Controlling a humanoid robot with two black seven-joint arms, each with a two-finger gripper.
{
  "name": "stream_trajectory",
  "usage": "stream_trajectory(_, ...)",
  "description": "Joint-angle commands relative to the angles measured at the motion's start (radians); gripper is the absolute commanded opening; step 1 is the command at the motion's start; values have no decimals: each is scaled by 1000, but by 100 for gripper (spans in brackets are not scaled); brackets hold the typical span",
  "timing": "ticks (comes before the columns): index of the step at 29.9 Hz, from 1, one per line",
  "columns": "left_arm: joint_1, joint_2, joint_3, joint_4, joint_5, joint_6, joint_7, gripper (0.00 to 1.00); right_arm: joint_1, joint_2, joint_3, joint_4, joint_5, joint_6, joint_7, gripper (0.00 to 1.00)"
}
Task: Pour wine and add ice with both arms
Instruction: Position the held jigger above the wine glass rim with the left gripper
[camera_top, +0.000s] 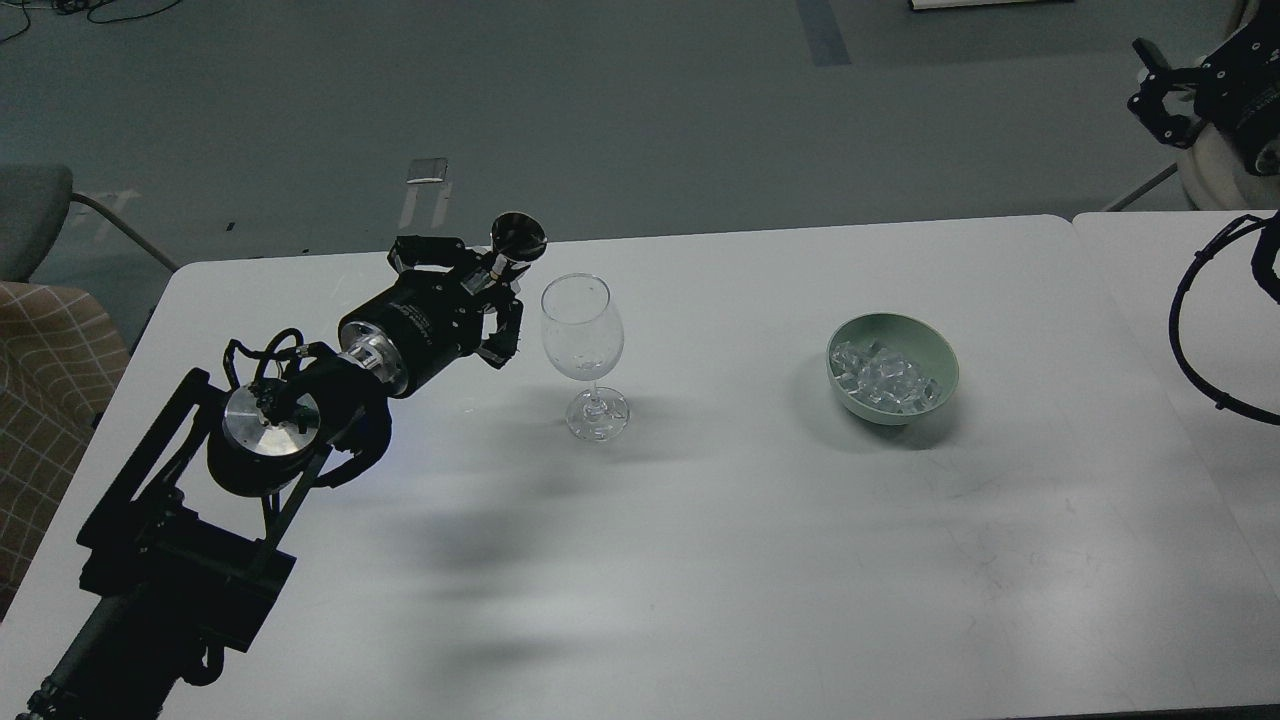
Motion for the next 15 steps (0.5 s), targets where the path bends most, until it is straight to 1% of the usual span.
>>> stream_trajectory(1, 4, 0, -2, 0, 27, -4, 3, 0, 1, -1, 0, 0, 0, 0, 0, 100)
stream_trajectory(15, -8, 3, 2, 0, 53, -7, -1, 0, 1, -21, 0, -2, 0, 0, 0, 100)
